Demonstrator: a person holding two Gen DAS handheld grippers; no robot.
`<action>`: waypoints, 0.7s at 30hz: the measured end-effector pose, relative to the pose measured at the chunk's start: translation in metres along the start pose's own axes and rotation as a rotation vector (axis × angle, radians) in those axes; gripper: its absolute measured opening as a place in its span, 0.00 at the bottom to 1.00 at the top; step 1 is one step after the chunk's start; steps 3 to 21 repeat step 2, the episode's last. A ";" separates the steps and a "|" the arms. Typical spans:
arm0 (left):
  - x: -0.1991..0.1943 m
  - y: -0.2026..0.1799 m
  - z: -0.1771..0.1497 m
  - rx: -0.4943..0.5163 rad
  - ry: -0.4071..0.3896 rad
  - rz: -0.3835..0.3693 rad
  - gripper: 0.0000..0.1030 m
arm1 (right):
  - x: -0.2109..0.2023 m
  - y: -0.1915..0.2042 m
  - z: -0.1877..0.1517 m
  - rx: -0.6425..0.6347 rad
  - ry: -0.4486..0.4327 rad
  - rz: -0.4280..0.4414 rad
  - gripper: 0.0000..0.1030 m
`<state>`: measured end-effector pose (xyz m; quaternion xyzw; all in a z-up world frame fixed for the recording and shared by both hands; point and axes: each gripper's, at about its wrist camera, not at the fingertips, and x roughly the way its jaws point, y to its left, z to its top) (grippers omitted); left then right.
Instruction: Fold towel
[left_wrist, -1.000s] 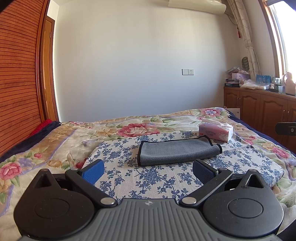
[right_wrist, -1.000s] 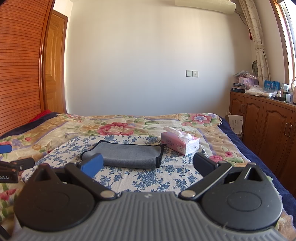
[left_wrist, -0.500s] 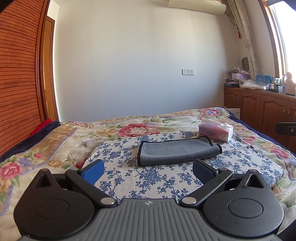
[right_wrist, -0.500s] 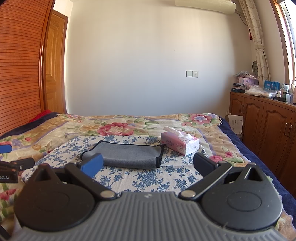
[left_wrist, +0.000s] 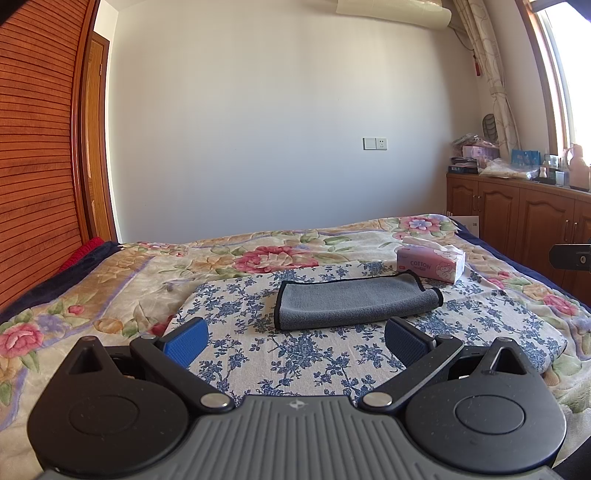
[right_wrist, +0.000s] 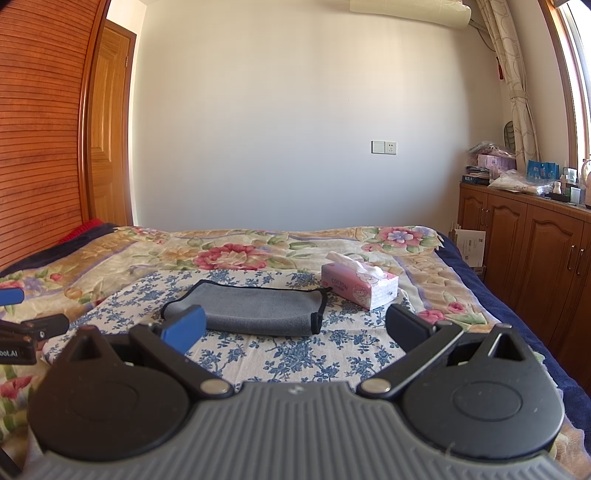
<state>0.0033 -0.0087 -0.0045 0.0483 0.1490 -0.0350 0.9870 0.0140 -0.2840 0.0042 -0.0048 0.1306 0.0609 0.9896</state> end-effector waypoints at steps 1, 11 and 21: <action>0.000 0.000 0.000 -0.001 0.000 -0.001 1.00 | 0.000 0.000 0.000 0.000 0.000 0.000 1.00; 0.000 0.000 0.000 -0.001 0.000 -0.002 1.00 | 0.000 0.000 0.000 0.000 0.000 0.000 1.00; 0.000 0.000 0.000 -0.001 0.000 -0.002 1.00 | 0.000 0.000 0.000 0.000 0.000 0.000 1.00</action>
